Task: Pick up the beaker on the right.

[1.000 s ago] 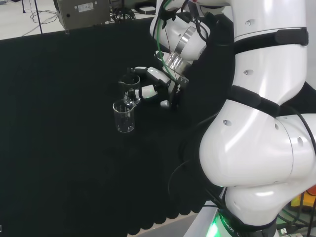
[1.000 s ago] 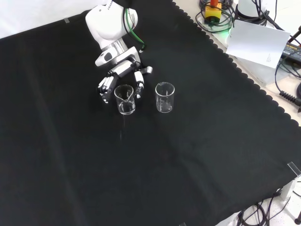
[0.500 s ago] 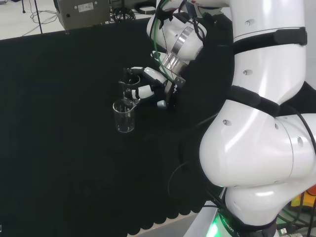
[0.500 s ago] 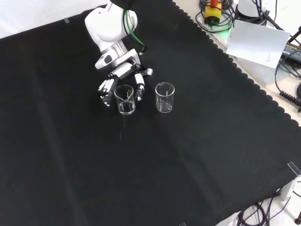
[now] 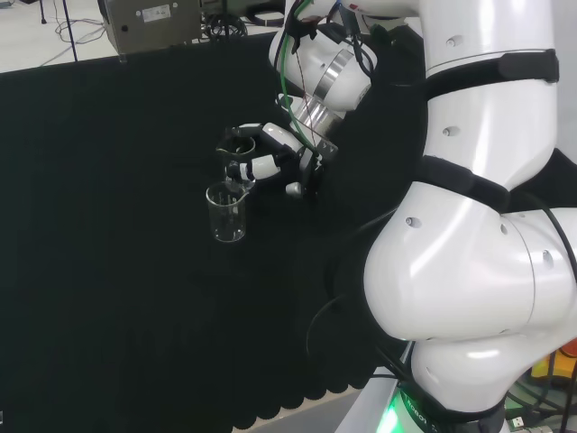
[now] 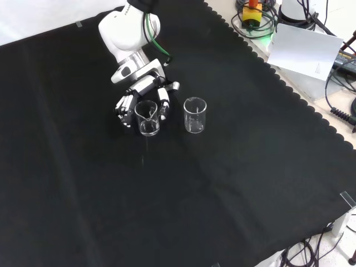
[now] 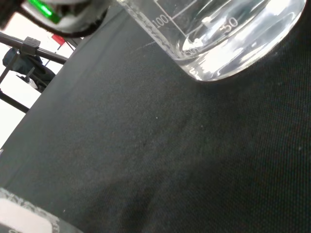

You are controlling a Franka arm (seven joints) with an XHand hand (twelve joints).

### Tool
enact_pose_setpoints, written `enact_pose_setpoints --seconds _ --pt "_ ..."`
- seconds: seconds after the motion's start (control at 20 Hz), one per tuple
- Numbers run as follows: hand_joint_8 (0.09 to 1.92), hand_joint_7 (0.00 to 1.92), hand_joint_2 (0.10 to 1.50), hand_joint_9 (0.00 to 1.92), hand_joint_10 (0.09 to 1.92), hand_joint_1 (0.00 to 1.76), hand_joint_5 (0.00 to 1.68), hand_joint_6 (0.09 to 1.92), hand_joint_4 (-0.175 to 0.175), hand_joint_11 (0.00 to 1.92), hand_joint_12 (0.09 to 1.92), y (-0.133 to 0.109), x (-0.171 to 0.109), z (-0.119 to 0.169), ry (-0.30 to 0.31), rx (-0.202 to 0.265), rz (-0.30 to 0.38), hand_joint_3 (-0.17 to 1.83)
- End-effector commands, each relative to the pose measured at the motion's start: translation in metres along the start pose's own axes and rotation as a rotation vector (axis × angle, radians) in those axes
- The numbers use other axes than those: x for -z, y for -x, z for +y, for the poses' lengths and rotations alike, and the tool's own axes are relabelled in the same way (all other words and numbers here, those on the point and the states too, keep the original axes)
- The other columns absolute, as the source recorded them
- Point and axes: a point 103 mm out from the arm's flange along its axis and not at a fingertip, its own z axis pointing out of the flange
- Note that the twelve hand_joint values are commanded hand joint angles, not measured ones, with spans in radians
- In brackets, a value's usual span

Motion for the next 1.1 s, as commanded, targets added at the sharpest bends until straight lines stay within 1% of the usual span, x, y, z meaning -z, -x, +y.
enact_pose_setpoints --seconds 0.05,0.1,0.2,0.3,0.35,0.45,0.5,0.55,0.6,0.65,0.75,0.85,1.1 --pt "0.72 0.64 0.63 0.8 0.55 1.01 0.77 0.79 -0.06 0.39 1.3 0.001 -0.003 0.006 -0.004 -0.022 0.037 0.61" --pt "0.75 0.7 0.72 0.86 0.55 1.07 0.86 0.9 -0.083 0.48 1.28 0.001 -0.002 0.007 0.003 -0.025 0.04 0.57" --pt "0.79 0.77 0.86 0.93 0.54 1.13 0.96 0.99 -0.125 0.59 1.23 -0.001 0.0 0.009 0.017 -0.03 0.03 0.43" --pt "0.88 0.94 0.91 1.04 0.61 1.2 1.01 1.05 -0.035 0.83 1.09 -0.004 0.004 0.011 0.045 -0.036 0.01 0.36" --pt "0.9 0.99 0.92 1.07 0.63 1.22 1.01 1.06 -0.009 0.9 1.04 -0.006 0.008 0.012 0.058 -0.034 0.006 0.35" --pt "0.92 1.02 0.93 1.09 0.65 1.23 1.02 1.07 0.012 0.96 0.99 -0.01 0.016 0.013 0.073 -0.023 -0.018 0.34" --pt "0.89 1.1 0.83 1.2 0.61 1.3 1.04 1.01 -0.055 1.0 0.94 -0.013 0.022 0.013 0.09 -0.016 -0.039 0.46" --pt "0.88 1.16 0.72 1.29 0.59 1.36 1.06 0.97 -0.109 1.06 0.87 -0.017 0.027 0.014 0.101 -0.004 -0.06 0.59" --pt "0.87 1.2 0.65 1.35 0.57 1.4 1.07 0.95 -0.142 1.1 0.82 -0.019 0.033 0.014 0.114 0.009 -0.07 0.69" --pt "0.86 1.23 0.61 1.39 0.56 1.42 1.09 0.93 -0.159 1.13 0.78 -0.022 0.04 0.014 0.121 0.023 -0.08 0.75" --pt "0.83 1.27 0.57 1.44 0.53 1.43 1.11 0.89 -0.172 1.17 0.73 -0.027 0.052 0.012 0.118 0.054 -0.116 0.8" --pt "0.81 1.28 0.55 1.46 0.5 1.44 1.12 0.86 -0.175 1.2 0.71 -0.03 0.065 0.009 0.099 0.071 -0.147 0.82" --pt "0.79 1.29 0.54 1.48 0.48 1.44 1.13 0.85 -0.175 1.21 0.7 -0.03 0.092 -0.008 0.049 0.067 -0.184 0.83"
